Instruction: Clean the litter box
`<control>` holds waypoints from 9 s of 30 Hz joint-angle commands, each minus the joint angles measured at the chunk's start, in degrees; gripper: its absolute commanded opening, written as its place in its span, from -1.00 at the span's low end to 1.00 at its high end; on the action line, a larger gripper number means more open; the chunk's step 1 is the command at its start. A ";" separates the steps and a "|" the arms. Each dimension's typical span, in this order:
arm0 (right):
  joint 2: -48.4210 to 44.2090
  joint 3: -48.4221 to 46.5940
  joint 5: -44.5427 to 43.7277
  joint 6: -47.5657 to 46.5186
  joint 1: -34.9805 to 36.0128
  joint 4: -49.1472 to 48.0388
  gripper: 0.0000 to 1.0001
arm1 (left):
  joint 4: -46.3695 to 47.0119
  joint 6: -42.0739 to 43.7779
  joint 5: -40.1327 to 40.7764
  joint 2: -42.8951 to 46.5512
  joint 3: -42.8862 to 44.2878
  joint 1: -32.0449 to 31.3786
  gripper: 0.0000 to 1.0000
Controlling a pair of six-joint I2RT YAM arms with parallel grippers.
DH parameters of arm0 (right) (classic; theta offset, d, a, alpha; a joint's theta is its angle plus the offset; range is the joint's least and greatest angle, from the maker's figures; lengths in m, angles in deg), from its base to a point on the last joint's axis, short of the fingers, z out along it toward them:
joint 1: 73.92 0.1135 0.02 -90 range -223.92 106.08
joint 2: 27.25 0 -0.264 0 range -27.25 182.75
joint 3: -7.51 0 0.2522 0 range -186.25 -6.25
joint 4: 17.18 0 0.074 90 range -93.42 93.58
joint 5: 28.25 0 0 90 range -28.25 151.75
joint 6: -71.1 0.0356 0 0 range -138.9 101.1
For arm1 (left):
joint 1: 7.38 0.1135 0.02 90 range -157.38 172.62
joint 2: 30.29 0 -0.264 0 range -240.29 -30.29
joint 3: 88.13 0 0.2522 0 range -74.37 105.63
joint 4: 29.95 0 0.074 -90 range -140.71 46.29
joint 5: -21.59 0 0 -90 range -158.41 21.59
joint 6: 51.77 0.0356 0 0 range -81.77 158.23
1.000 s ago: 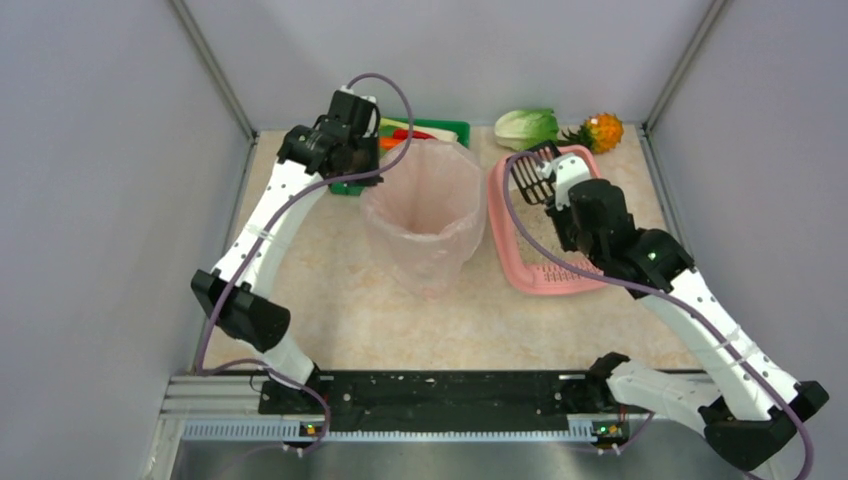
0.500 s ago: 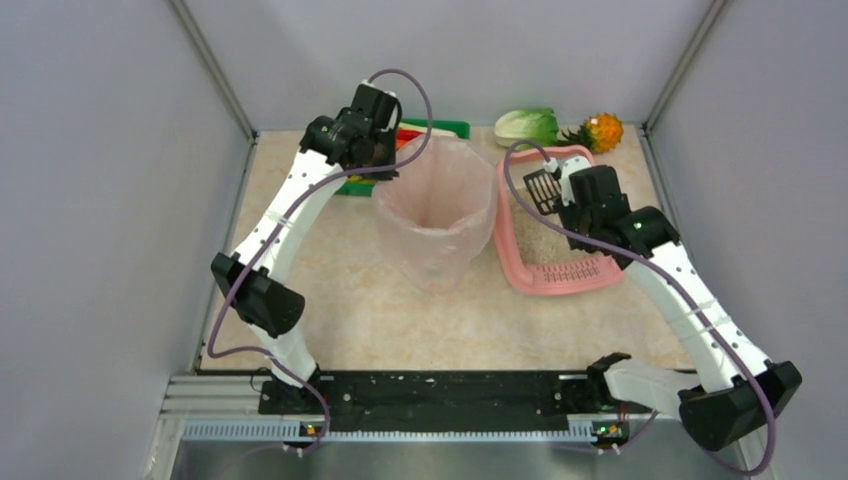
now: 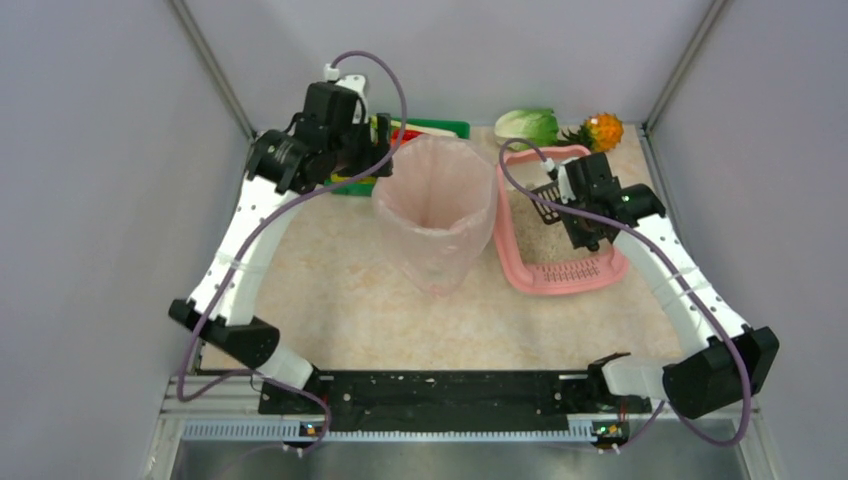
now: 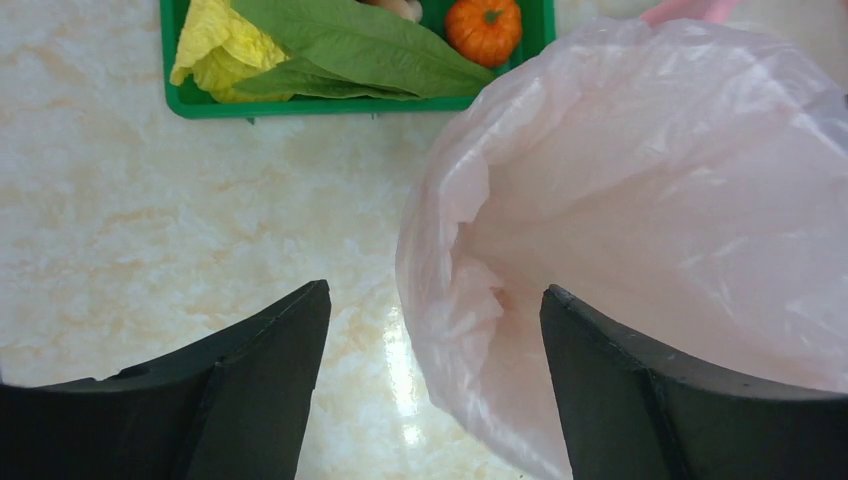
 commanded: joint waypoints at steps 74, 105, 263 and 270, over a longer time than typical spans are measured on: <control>32.00 -1.24 7.96 -3.45 -6.33 -30.09 -1.00 | 10.96 7.86 14.88 24.60 -12.32 0.13 0.87; 22.47 11.76 14.58 -13.85 -9.66 -45.89 -1.00 | 8.91 6.20 13.12 22.14 -9.95 0.19 0.87; 12.29 8.31 20.17 0.29 -13.42 -41.82 -1.00 | 16.80 7.87 8.20 28.49 -19.44 0.15 0.84; 10.15 9.20 27.89 2.90 -14.79 -41.33 -1.00 | 17.44 7.93 7.83 29.25 -20.87 0.13 0.84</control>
